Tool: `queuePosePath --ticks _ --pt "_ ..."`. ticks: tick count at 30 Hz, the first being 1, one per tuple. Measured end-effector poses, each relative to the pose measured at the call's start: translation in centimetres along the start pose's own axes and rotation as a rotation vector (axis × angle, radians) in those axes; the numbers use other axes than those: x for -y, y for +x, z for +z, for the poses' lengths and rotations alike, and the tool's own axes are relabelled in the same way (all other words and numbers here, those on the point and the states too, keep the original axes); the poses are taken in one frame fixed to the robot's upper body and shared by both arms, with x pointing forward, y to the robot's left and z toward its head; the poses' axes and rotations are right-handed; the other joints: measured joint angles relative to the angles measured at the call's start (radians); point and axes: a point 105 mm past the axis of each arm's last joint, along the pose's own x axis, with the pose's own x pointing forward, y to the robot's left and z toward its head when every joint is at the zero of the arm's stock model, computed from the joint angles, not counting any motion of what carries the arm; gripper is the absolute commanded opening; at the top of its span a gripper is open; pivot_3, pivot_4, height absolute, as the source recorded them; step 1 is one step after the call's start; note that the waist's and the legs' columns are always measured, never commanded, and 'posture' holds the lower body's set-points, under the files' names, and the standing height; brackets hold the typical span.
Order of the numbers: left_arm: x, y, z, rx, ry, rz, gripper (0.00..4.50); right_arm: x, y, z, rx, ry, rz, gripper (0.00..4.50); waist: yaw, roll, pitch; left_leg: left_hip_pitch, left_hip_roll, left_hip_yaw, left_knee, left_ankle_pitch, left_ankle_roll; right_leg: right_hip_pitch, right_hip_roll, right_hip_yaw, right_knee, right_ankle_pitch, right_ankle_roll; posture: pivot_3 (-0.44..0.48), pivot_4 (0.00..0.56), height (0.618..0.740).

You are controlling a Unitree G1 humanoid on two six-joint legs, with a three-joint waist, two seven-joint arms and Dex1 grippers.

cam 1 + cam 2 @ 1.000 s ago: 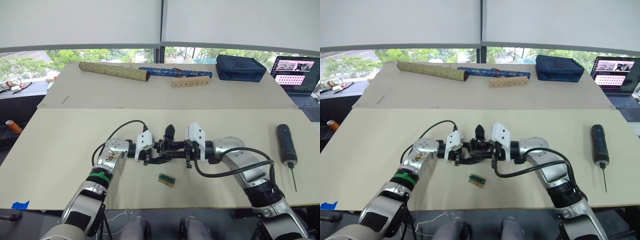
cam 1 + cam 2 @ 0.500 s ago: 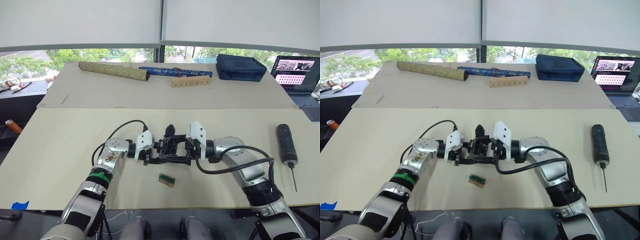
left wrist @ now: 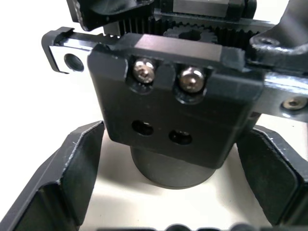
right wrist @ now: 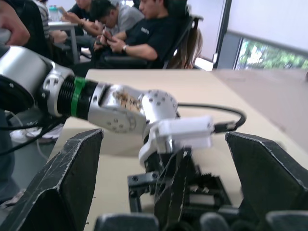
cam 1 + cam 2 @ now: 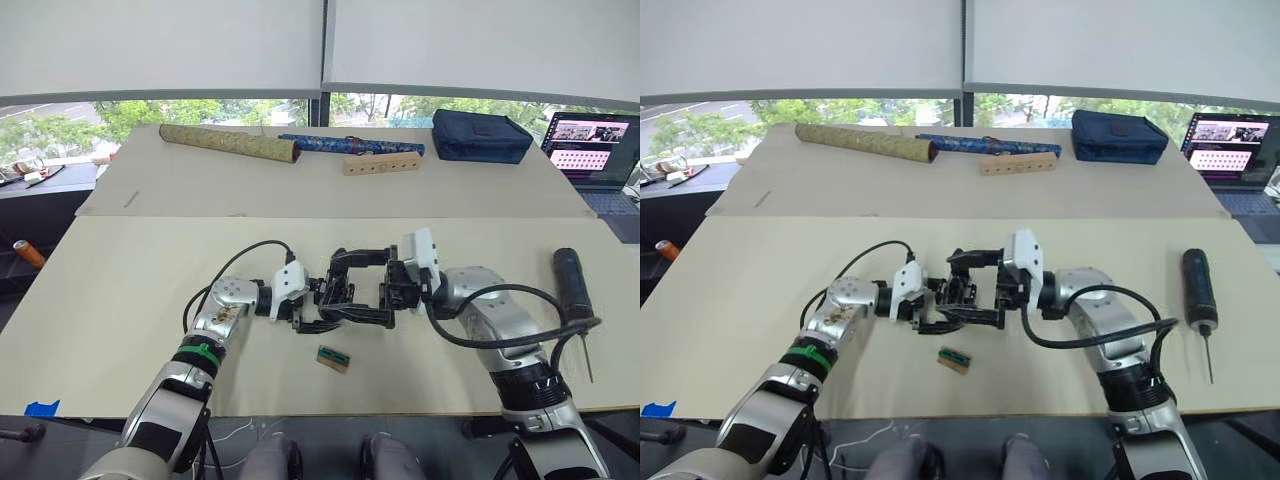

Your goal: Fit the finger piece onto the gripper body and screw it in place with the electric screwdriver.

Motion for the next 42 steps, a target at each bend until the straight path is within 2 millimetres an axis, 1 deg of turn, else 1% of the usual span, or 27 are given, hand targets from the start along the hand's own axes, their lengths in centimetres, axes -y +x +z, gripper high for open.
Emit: queuePosePath --ticks 2,6,8,10,12,13,15,16,19,21,24,26,29,30,31,33,34,36,37,40,42 --pt "0.1 -0.6 -0.2 0.004 0.000 0.010 4.48 -0.1 -0.7 0.4 0.001 -0.015 -0.004 4.50 -0.006 0.000 0.000 0.001 0.001 0.000 -0.002 0.000 -0.001 0.000 0.000 0.000 0.000 0.000 0.000 0.000 0.150 0.740" --pt "0.5 -3.2 -0.9 -0.005 -0.014 0.036 4.48 -0.2 -2.8 1.1 -0.005 -0.034 -0.054 4.50 -0.022 0.000 0.000 0.005 0.002 0.002 -0.012 0.003 -0.004 -0.001 0.001 0.000 0.000 0.000 -0.001 0.000 0.150 0.740" --pt "0.7 -5.0 -1.2 -0.005 -0.025 0.060 4.48 -0.5 -4.1 1.6 -0.007 -0.032 -0.095 4.50 -0.023 0.000 0.000 0.006 0.005 0.002 -0.013 0.003 -0.007 -0.002 0.003 0.000 0.000 -0.001 -0.003 0.000 0.150 0.740" --pt "1.0 -7.2 -1.6 0.009 -0.059 0.093 4.48 -1.0 -5.8 2.0 -0.041 -0.026 -0.141 4.50 -0.021 0.000 0.000 0.006 0.008 0.003 -0.014 0.003 -0.009 -0.002 0.005 -0.002 0.000 -0.002 -0.004 0.000 0.150 0.740" --pt "1.5 -9.3 -2.0 0.014 -0.096 0.115 4.48 -1.2 -7.7 2.0 -0.075 -0.021 -0.225 4.50 -0.016 0.000 0.000 0.005 0.008 0.003 -0.014 0.003 -0.009 -0.002 0.005 -0.002 -0.001 -0.003 -0.005 0.000 0.150 0.740" --pt "1.8 -10.3 -1.8 0.025 -0.102 0.121 4.48 -1.4 -8.8 1.8 -0.094 -0.019 -0.282 4.50 -0.012 0.000 0.001 0.004 0.008 0.003 -0.013 0.002 -0.009 -0.003 0.004 -0.002 -0.002 -0.003 -0.005 0.000 0.150 0.740" --pt "2.2 -11.5 -1.0 0.041 -0.097 0.122 4.48 -1.9 -10.9 1.3 -0.134 -0.003 -0.380 4.50 0.002 0.000 0.002 0.003 0.008 0.003 -0.013 0.001 -0.007 -0.002 0.004 -0.002 -0.005 -0.003 -0.005 0.000 0.150 0.740" --pt "2.3 -12.0 -0.4 0.044 -0.085 0.122 4.48 -2.2 -11.8 1.1 -0.148 0.005 -0.437 4.50 0.011 0.000 0.002 0.001 0.008 0.002 -0.012 0.001 -0.006 -0.002 0.004 -0.002 -0.006 -0.002 -0.006 0.000 0.150 0.740" --pt "2.2 -13.4 2.2 0.066 -0.033 0.131 4.48 -2.3 -15.7 1.2 -0.145 0.008 -0.698 4.50 0.025 0.000 0.003 0.000 0.007 0.002 -0.010 0.001 -0.006 -0.001 0.004 -0.002 -0.010 0.000 -0.007 0.000 0.150 0.740" --pt "2.4 -13.7 3.9 0.096 -0.001 0.110 4.48 -3.0 -18.1 0.9 -0.169 0.001 -0.826 4.50 0.027 0.000 0.003 0.001 0.007 0.003 -0.011 0.000 -0.006 0.000 0.004 -0.002 -0.010 0.000 -0.006 0.000 0.150 0.740" --pt "3.2 -13.7 5.4 0.117 0.012 0.042 4.48 -4.5 -21.4 0.5 -0.196 -0.002 -1.007 4.50 0.022 0.001 0.003 0.001 0.007 0.003 -0.011 0.001 -0.007 -0.001 0.005 -0.001 -0.010 -0.001 -0.006 0.000 0.150 0.740" --pt "3.4 -13.6 6.3 0.150 0.000 0.025 4.48 -5.9 -23.1 0.1 -0.227 0.007 -1.096 4.50 0.019 0.001 0.003 0.002 0.008 0.003 -0.012 0.002 -0.009 -0.001 0.006 -0.001 -0.010 -0.001 -0.006 0.000 0.150 0.740" --pt "3.1 -13.4 7.5 0.183 -0.011 0.028 4.48 -8.0 -25.5 -0.2 -0.266 0.007 -1.247 4.50 0.017 0.001 0.003 0.002 0.008 0.003 -0.012 0.003 -0.010 -0.001 0.008 -0.001 -0.009 -0.001 -0.006 0.000 0.150 0.740" --pt "2.8 -13.3 8.2 0.204 -0.013 0.038 4.48 -8.7 -26.3 -0.3 -0.273 0.010 -1.311 4.50 0.017 0.001 0.003 0.002 0.008 0.002 -0.013 0.003 -0.010 -0.001 0.008 -0.001 -0.009 -0.001 -0.006 0.000 0.150 0.740" --pt "2.3 -13.1 9.3 0.252 -0.022 0.059 4.48 -9.6 -27.3 -0.6 -0.271 0.021 -1.399 4.50 0.019 0.001 0.003 0.002 0.009 0.002 -0.013 0.003 -0.010 0.000 0.008 -0.001 -0.009 -0.001 -0.006 0.000 0.150 0.740" --pt "1.9 -12.9 10.7 0.306 -0.019 0.076 4.48 -10.8 -28.1 -1.2 -0.282 0.055 -1.480 4.50 0.014 0.001 0.003 0.002 0.008 0.002 -0.013 0.003 -0.010 0.000 0.008 0.001 -0.009 -0.001 -0.006 0.000 0.150 0.740" --pt "1.9 -12.8 11.1 0.314 -0.015 0.075 4.48 -11.1 -28.2 -1.6 -0.292 0.071 -1.499 4.50 0.012 0.002 0.003 0.003 0.008 0.003 -0.013 0.003 -0.010 0.000 0.008 0.002 -0.009 -0.001 -0.006 0.000 0.150 0.740" --pt "2.1 -12.6 11.5 0.315 -0.017 0.071 4.48 -10.9 -28.7 -1.5 -0.287 0.073 -1.549 4.50 0.001 0.003 0.003 0.006 0.008 0.005 -0.014 0.003 -0.010 0.000 0.009 0.006 -0.009 -0.001 -0.006 0.000 0.150 0.740" --pt "2.3 -12.5 11.6 0.318 -0.021 0.063 4.48 -10.5 -29.0 -1.4 -0.280 0.073 -1.576 4.50 -0.006 0.003 0.003 0.006 0.008 0.006 -0.014 0.003 -0.010 0.000 0.009 0.006 -0.008 -0.001 -0.006 0.000 0.150 0.740" --pt "2.8 -12.2 12.1 0.321 -0.013 0.038 4.48 -8.2 -29.8 -0.5 -0.317 0.068 -1.595 4.50 -0.013 0.003 0.003 0.007 0.008 0.008 -0.014 0.003 -0.010 -0.001 0.009 0.010 -0.008 -0.001 -0.006 0.000 0.150 0.740" --pt "3.1 -12.2 12.3 0.323 -0.012 0.027 4.48 -5.7 -30.1 0.3 -0.310 0.085 -1.579 4.50 -0.014 0.003 0.003 0.007 0.008 0.008 -0.014 0.003 -0.010 -0.001 0.010 0.011 -0.008 -0.001 -0.007 0.000 0.150 0.740"
